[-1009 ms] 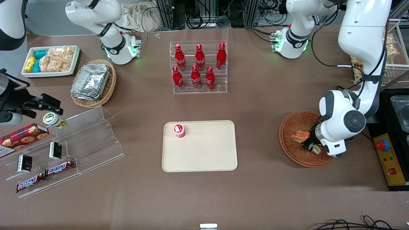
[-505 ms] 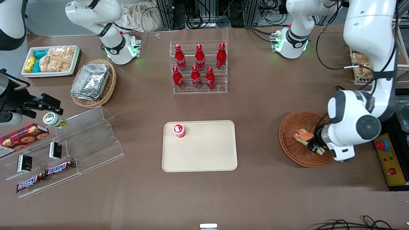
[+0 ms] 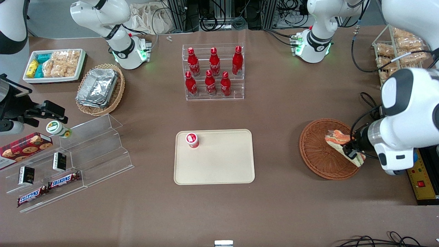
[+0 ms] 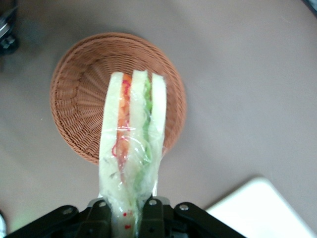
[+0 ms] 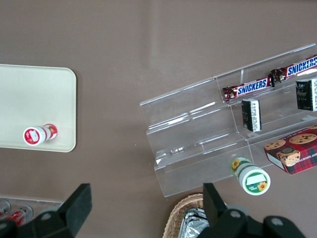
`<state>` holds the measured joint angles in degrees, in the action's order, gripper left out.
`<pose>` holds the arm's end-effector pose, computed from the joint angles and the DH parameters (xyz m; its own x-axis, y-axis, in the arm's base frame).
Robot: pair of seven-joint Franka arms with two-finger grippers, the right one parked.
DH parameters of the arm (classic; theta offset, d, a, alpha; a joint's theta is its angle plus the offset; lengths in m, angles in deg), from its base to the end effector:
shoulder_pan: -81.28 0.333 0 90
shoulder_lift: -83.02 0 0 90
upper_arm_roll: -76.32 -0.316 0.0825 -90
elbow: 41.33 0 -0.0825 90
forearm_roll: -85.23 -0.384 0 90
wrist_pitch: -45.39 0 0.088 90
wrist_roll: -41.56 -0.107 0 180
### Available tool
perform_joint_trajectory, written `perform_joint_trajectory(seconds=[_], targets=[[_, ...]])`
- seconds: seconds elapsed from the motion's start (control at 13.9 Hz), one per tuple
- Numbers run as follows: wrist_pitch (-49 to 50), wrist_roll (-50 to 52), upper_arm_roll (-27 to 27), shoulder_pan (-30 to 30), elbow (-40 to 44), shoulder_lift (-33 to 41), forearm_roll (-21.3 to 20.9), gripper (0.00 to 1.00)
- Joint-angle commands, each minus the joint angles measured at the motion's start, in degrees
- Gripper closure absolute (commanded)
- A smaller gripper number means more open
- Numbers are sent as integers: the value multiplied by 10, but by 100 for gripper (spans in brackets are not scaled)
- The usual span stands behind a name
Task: Place sandwich from basket to tray
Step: 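Lift the sandwich up out of the basket with the left gripper, then carry the sandwich over the cream tray beside the red cup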
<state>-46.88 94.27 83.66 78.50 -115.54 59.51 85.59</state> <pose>0.6624 -0.1027 0.5070 0.7252 0.6811 -0.1012 0.6812 -0.7311 -0.0385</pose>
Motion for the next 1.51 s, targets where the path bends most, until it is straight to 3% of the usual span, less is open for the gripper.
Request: perform_joint_trajectory(seconds=[0.0,0.22,0.36,0.5,0.86,1.44], targets=[[17,-113,55,0,49,-12,4,100],[1,-114,128,-2,49,-24,3,100],[-60,-118,173,-6,32,-54,-13,100],[-154,-112,178,-49,-6,-77,-47,100],[-260,-123,177,-90,-22,-178,-66,100],[-320,-123,176,-128,-23,-260,-82,100]])
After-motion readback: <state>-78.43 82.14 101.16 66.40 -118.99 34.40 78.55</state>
